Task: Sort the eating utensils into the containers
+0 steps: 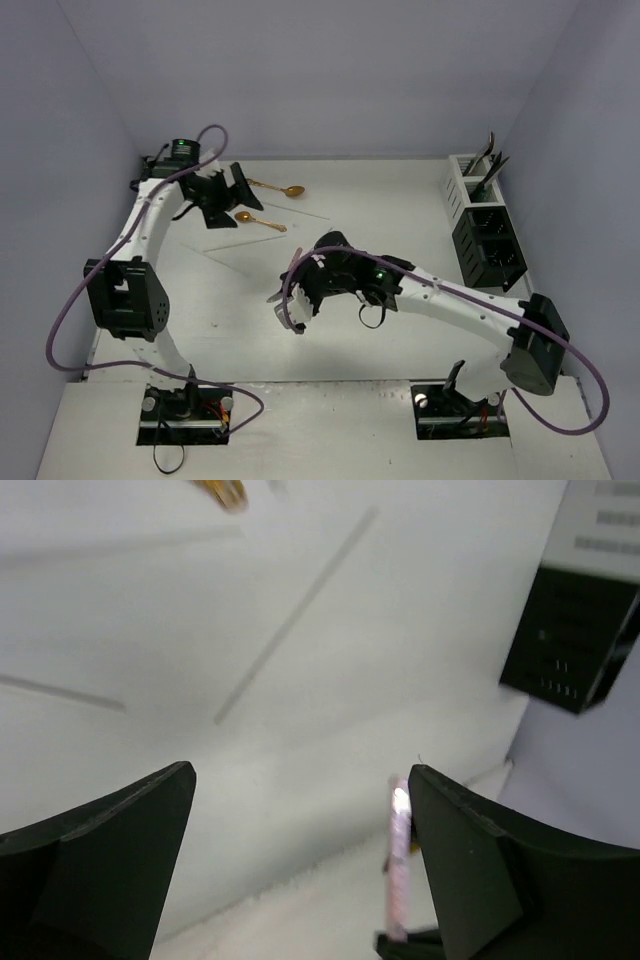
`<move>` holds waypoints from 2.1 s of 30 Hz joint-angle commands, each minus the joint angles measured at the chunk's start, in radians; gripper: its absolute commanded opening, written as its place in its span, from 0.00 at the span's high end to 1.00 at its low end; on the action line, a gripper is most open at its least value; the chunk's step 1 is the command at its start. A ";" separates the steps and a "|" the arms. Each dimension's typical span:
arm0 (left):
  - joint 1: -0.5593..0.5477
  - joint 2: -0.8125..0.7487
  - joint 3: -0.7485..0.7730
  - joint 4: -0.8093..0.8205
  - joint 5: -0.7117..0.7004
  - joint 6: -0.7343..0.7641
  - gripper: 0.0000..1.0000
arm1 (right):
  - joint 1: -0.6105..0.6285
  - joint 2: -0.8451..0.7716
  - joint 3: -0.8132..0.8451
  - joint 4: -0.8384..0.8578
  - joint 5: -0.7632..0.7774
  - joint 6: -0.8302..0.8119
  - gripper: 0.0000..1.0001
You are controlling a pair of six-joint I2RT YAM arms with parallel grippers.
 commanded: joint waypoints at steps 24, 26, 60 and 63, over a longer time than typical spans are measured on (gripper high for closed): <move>0.079 -0.402 -0.439 0.592 -0.056 0.221 0.15 | -1.208 -0.252 0.092 0.286 0.559 1.687 1.00; 0.079 -0.398 -0.446 0.590 -0.060 0.233 0.15 | -1.260 -0.225 0.095 0.290 0.625 1.702 1.00; 0.079 -0.197 -0.352 0.485 -0.099 0.203 0.15 | -1.342 0.147 0.137 0.269 0.526 1.790 1.00; 0.079 -0.180 -0.339 0.472 -0.100 0.201 0.15 | -1.339 0.168 0.159 0.239 0.507 1.782 0.99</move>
